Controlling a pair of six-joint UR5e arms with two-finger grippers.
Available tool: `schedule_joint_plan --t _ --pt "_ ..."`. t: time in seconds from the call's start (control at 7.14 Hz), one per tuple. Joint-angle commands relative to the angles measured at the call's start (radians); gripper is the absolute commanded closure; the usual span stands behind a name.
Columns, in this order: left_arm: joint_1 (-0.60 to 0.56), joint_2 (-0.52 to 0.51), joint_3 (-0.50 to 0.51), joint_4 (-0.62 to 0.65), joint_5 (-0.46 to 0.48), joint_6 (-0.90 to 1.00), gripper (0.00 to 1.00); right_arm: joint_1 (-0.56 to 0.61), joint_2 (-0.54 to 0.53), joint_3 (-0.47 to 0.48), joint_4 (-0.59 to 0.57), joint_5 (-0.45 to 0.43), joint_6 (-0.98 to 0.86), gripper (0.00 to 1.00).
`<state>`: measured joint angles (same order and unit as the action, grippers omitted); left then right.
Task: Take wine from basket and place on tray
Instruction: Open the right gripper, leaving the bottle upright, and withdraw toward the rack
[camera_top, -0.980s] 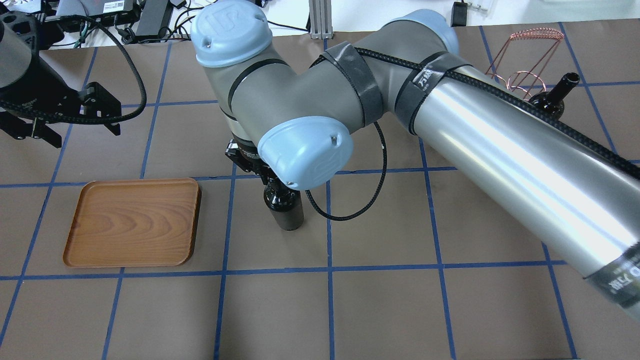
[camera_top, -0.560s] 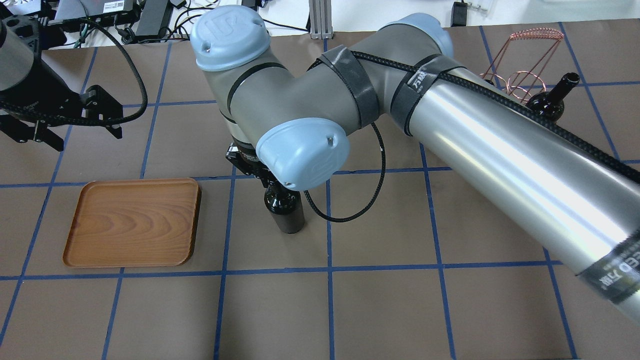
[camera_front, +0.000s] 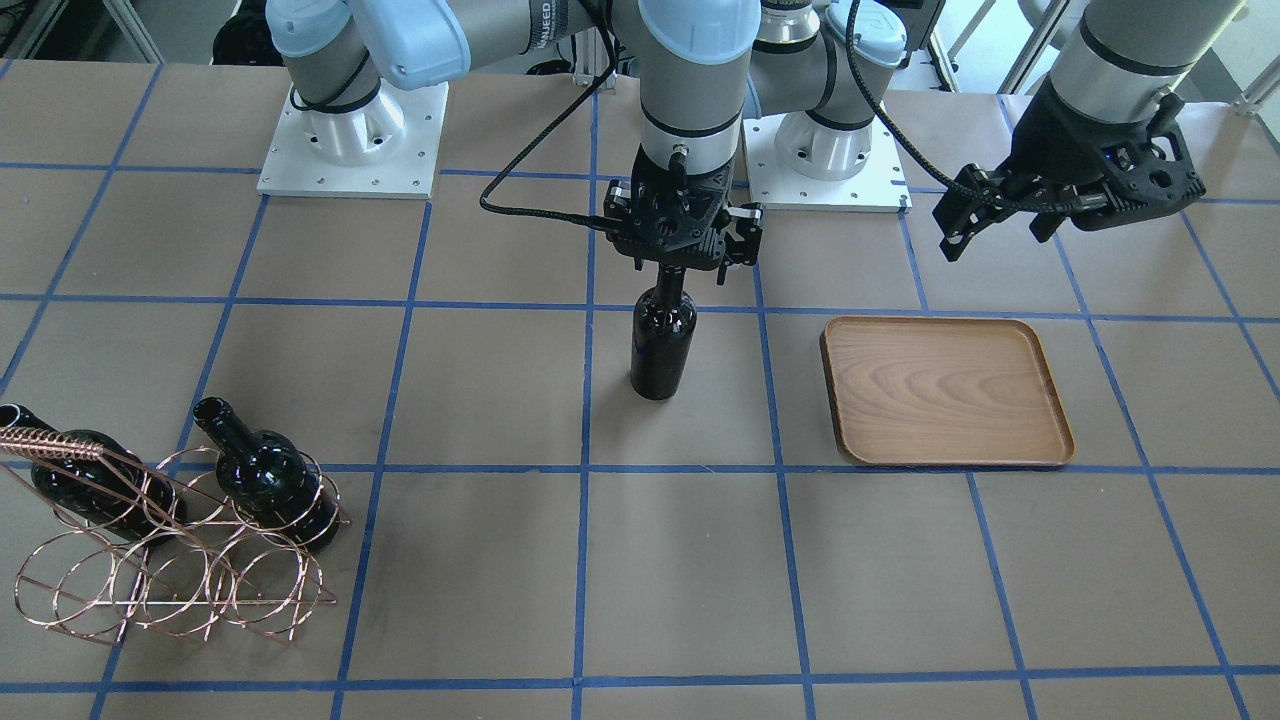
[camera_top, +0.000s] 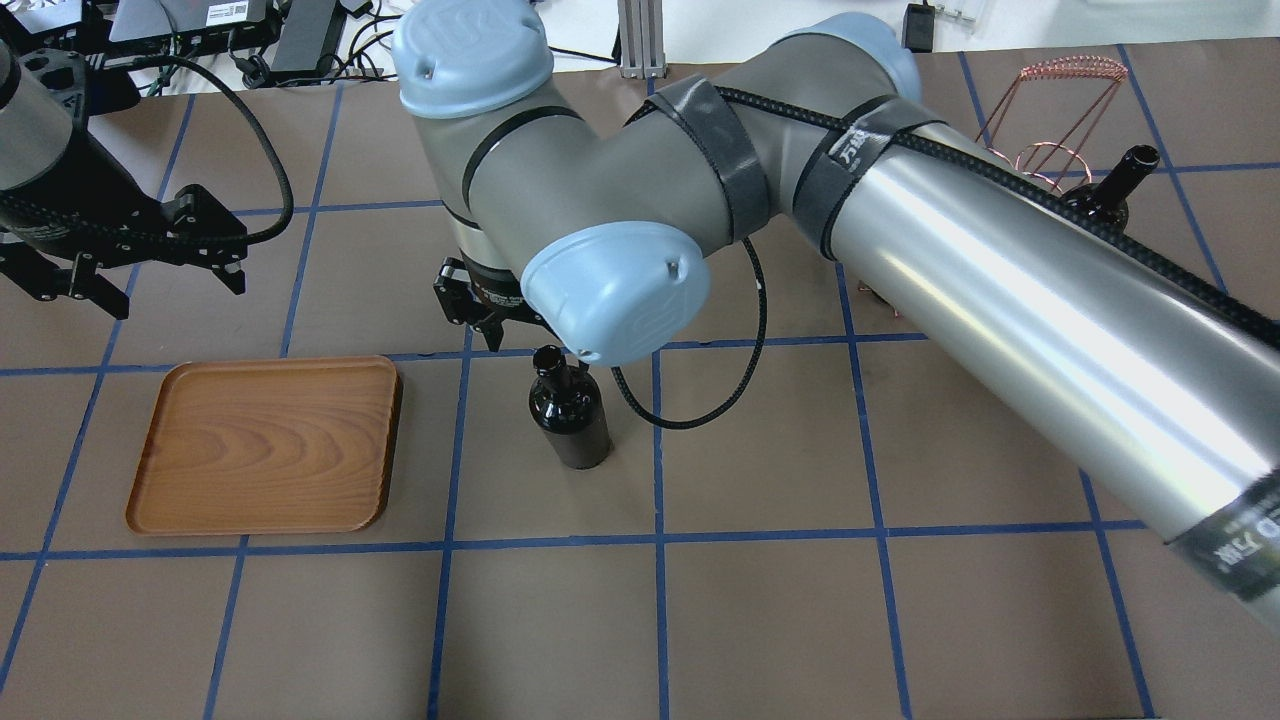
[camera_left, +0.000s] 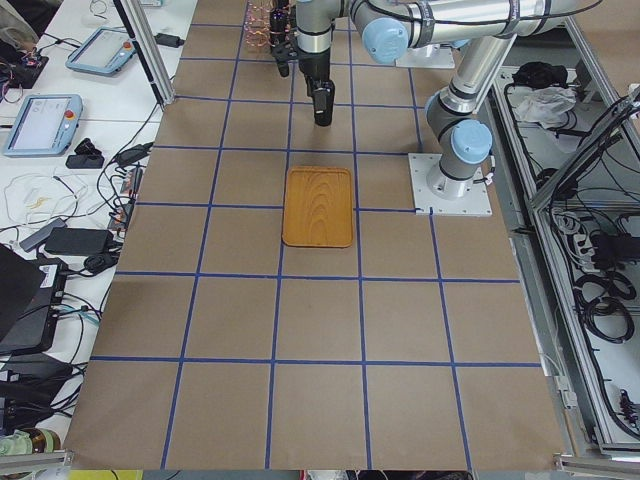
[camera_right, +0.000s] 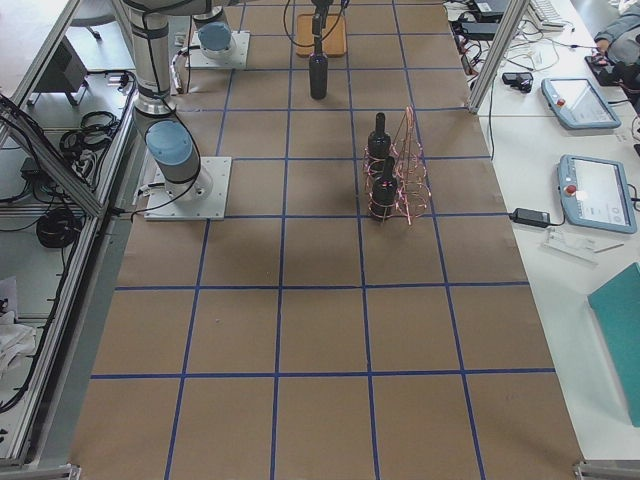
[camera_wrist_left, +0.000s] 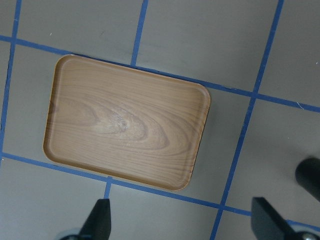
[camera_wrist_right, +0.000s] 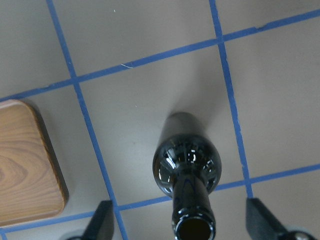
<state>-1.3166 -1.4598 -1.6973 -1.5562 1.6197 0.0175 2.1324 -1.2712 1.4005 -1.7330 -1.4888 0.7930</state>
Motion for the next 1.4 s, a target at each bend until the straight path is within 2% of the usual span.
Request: schedule_joint_plan --t 0.0,0.28,0.56,0.7,0.84,0.98,1.26 --pt "-0.010 -0.013 0.002 -0.002 -0.005 0.002 0.00 -0.092 -0.074 -0.057 0.047 -0.007 -0.151 0.00" --pt "-0.064 -0.008 0.002 -0.001 -0.015 0.002 0.00 -0.269 -0.196 -0.054 0.232 -0.008 -0.393 0.00" --pt "-0.233 -0.014 0.002 0.016 -0.014 -0.030 0.00 -0.420 -0.255 -0.052 0.285 -0.039 -0.649 0.00" --pt "-0.315 -0.019 0.002 0.042 -0.033 -0.081 0.00 -0.477 -0.267 -0.051 0.292 -0.045 -0.699 0.00" --pt "-0.385 -0.017 0.002 0.044 -0.037 -0.091 0.00 -0.511 -0.269 -0.049 0.299 -0.103 -0.699 0.00" --pt "-0.441 -0.027 0.001 0.044 -0.041 -0.100 0.00 -0.520 -0.269 -0.046 0.315 -0.198 -0.698 0.00" --pt "-0.496 -0.045 -0.010 0.044 -0.089 -0.155 0.00 -0.520 -0.267 0.001 0.311 -0.211 -0.696 0.00"
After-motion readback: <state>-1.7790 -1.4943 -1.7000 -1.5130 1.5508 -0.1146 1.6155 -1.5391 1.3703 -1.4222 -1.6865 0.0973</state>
